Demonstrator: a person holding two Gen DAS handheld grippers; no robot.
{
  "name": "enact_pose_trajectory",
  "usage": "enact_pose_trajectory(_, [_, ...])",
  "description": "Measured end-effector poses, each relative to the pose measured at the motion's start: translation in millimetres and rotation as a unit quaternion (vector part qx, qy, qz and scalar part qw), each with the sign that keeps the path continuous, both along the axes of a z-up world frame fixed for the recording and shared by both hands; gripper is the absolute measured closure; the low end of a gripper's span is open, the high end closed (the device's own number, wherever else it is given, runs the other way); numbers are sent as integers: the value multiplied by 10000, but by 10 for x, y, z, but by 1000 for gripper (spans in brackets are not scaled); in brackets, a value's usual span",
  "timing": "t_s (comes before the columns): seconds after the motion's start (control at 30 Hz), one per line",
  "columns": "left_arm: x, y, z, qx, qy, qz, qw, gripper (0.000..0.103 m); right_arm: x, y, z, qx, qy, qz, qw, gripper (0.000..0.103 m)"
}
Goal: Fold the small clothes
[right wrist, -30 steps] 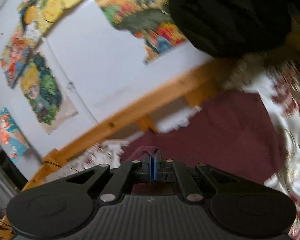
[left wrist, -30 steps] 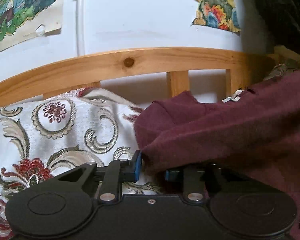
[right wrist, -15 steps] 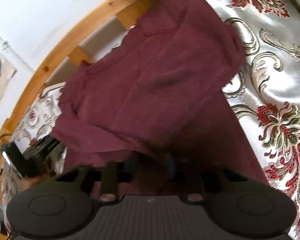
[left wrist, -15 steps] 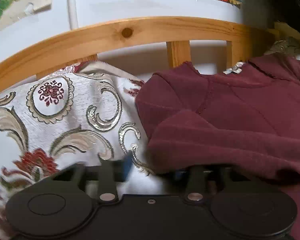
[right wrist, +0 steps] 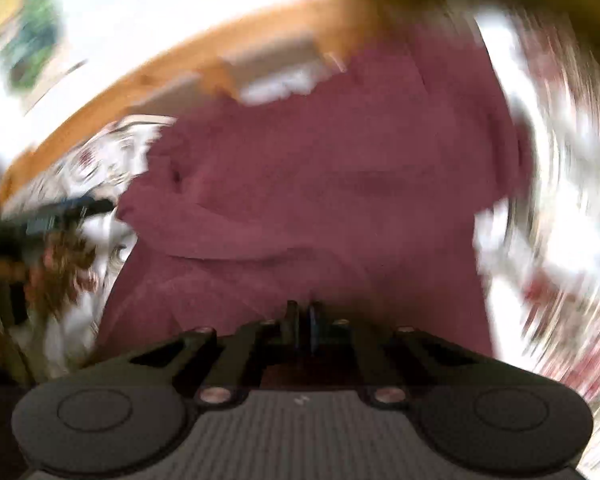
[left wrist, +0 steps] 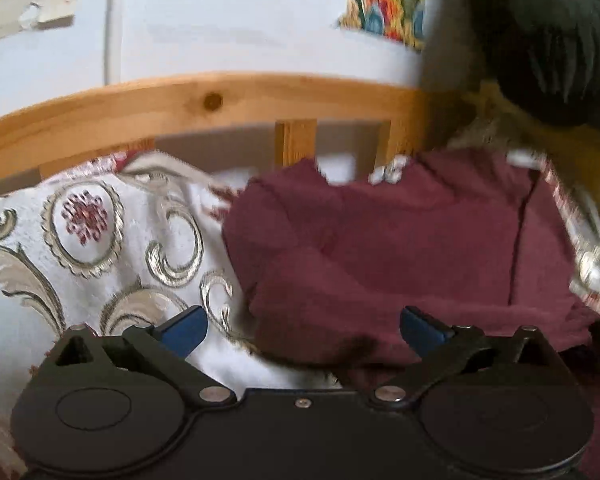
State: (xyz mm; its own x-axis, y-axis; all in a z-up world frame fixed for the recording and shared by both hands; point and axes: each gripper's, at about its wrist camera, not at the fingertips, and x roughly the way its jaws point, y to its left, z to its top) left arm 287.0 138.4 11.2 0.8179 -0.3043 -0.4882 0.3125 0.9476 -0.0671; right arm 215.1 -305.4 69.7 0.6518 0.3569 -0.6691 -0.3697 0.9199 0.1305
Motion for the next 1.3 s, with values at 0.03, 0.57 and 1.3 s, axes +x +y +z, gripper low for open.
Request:
enact_pose_trajectory(0.03, [5,31,10,-139,-36,11,9999,1,-110,76,109,-573,-525,127,9969,98])
enact_pose_trajectory(0.57, [258,-118,-400,485,545,524,9960,1,-392,261,134,-583,124,1845,9810,51])
enact_pose_trajectory(1.3, [282,-235,-504,997,296,544,9931,0,442,1278,62,-1195,-886,1550,9766,97])
